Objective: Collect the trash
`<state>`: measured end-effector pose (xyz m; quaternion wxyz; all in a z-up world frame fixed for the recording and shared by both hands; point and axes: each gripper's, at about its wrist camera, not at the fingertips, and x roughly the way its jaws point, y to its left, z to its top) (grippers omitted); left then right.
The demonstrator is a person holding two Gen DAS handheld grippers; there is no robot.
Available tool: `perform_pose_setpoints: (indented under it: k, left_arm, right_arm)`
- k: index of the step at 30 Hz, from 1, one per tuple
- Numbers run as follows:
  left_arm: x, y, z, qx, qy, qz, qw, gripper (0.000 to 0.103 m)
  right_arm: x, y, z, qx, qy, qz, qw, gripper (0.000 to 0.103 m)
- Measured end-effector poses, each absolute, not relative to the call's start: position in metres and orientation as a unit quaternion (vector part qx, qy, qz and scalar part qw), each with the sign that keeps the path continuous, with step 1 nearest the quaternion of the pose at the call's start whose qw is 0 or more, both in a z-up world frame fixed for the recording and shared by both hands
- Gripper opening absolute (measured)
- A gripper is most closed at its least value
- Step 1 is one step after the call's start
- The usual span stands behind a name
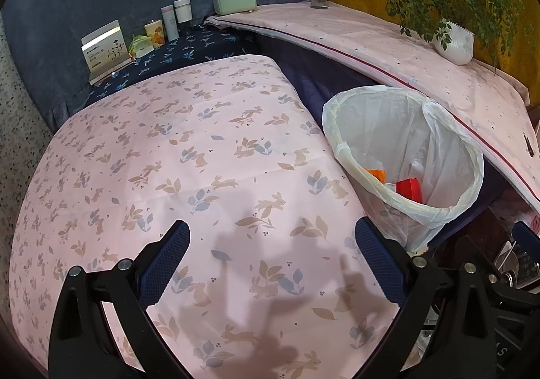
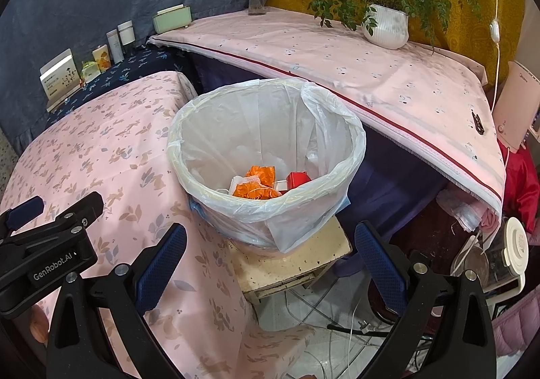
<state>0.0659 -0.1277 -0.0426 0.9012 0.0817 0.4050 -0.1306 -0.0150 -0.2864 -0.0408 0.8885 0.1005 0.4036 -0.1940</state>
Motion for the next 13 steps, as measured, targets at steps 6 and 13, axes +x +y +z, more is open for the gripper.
perform_pose_setpoints:
  k: [6,13]
  left_arm:
    - [0.0645,-0.1302,-0.0421,0.085,0.401,-0.132,0.902,0.094]
    - [0.0636,-0.1317,-0.0408,0.087,0.397,-0.14,0.903,0.094]
  right_arm:
    - [-0.0147,-0.2862,-0.041,0.101,0.404,-0.194,0.888,0.096]
    - [-0.0144,-0.2883,-0.0405,0.101,0.403,-0.195,0.888,0.096]
